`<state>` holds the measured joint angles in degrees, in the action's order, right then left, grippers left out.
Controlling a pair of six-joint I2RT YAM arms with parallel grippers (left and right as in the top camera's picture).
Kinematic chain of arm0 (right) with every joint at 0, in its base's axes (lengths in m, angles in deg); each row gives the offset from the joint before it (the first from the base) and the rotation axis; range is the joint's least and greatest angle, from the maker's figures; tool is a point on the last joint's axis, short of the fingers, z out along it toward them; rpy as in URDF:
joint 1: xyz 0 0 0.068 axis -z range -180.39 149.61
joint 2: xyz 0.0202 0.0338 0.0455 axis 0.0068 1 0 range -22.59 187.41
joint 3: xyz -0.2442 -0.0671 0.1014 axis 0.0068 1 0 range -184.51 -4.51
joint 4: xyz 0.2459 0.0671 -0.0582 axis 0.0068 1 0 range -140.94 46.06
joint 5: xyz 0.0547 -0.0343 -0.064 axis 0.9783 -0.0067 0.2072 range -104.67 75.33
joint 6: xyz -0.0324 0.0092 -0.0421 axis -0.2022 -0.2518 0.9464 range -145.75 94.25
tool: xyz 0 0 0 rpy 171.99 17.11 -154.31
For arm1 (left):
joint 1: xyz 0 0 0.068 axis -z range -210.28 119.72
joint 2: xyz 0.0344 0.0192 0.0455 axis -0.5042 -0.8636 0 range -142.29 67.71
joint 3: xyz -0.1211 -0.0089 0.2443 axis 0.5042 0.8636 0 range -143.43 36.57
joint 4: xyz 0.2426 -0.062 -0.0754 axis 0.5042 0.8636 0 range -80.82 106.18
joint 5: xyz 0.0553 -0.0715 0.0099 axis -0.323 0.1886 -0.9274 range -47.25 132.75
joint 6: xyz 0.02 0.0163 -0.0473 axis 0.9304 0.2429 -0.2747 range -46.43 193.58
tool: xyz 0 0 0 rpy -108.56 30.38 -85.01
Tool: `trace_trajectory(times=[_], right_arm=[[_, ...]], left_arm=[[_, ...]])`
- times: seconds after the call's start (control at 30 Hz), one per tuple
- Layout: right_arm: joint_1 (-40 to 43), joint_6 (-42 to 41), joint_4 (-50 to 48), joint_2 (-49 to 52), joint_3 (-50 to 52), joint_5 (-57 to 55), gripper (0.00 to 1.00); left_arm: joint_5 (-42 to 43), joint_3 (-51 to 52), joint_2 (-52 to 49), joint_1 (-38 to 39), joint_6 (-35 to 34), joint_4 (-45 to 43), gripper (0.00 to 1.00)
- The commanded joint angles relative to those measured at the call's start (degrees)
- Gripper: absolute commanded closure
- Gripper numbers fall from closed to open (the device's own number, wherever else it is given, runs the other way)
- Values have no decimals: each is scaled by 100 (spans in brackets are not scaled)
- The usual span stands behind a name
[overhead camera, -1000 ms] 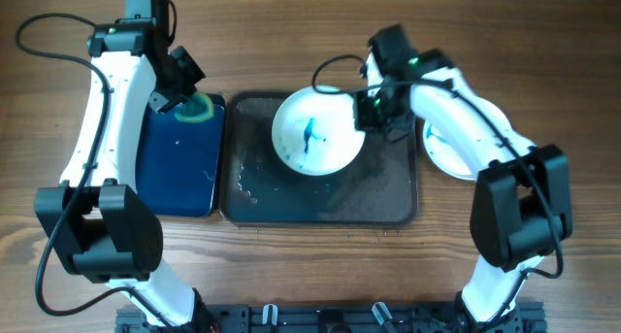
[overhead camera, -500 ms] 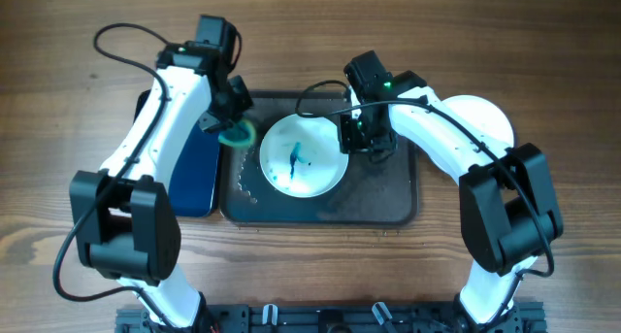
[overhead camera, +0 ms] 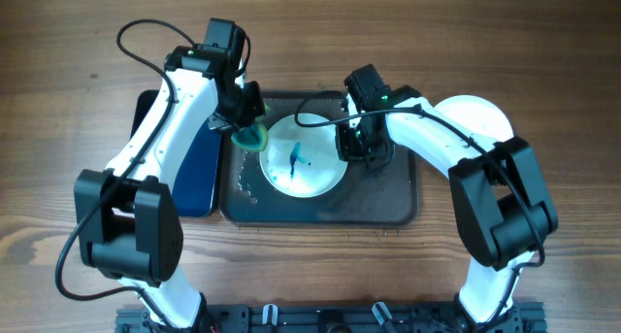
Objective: Clean dirty plates on tray and stack at the side
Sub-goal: 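Bring the green sponge in left gripper down onto the last plate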
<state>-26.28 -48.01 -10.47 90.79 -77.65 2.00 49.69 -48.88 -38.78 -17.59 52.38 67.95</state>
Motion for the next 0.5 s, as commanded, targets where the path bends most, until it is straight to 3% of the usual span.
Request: trace_trajectory(times=[0.0, 0.47], right_arm=[[2, 114, -105, 203, 11, 146, 96], [2, 125, -59, 203, 11, 146, 96]], left_arm=[[243, 389, 72, 98, 153, -229, 96], [201, 2767, 72, 1335, 170, -2527, 96]])
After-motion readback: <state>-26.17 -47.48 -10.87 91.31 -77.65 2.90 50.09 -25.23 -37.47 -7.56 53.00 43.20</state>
